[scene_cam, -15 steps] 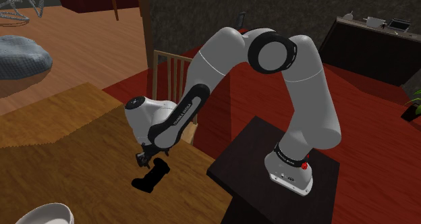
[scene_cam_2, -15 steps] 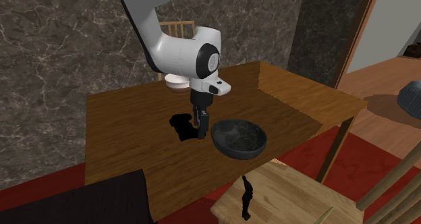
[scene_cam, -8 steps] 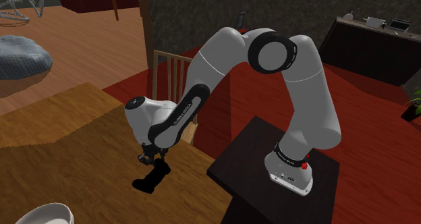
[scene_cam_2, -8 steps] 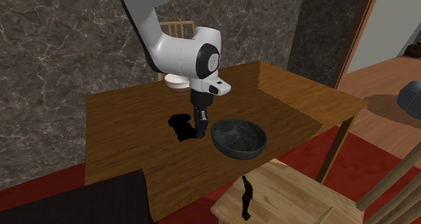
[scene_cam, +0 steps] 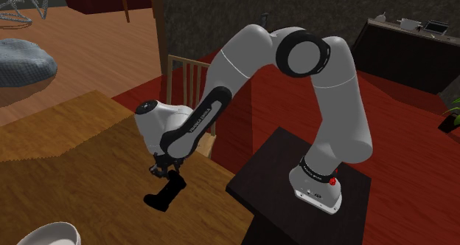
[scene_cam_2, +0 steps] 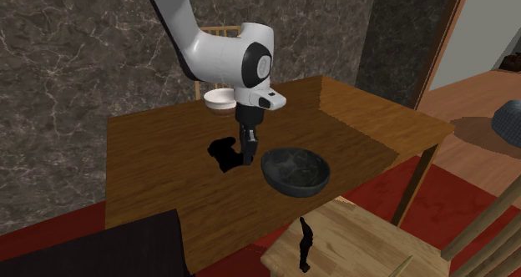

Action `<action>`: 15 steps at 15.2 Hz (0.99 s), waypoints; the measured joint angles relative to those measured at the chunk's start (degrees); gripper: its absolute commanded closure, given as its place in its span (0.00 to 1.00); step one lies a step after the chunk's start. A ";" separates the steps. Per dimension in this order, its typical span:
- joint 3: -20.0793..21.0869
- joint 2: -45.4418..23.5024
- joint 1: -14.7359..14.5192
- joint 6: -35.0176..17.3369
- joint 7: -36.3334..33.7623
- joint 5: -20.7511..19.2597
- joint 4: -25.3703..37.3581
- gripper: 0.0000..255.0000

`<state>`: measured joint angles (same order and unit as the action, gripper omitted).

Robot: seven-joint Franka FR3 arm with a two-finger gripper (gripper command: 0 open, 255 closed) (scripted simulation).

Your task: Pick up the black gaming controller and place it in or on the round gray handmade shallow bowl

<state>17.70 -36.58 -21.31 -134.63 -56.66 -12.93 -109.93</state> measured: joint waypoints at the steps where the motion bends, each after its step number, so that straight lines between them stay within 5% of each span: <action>1: 0.22 0.84 0.23 0.52 0.18 0.26 -0.32 1.00; 15: 2.49 8.96 1.92 7.85 1.88 3.34 -0.82 1.00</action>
<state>20.18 -27.62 -19.39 -126.78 -54.78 -9.59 -110.75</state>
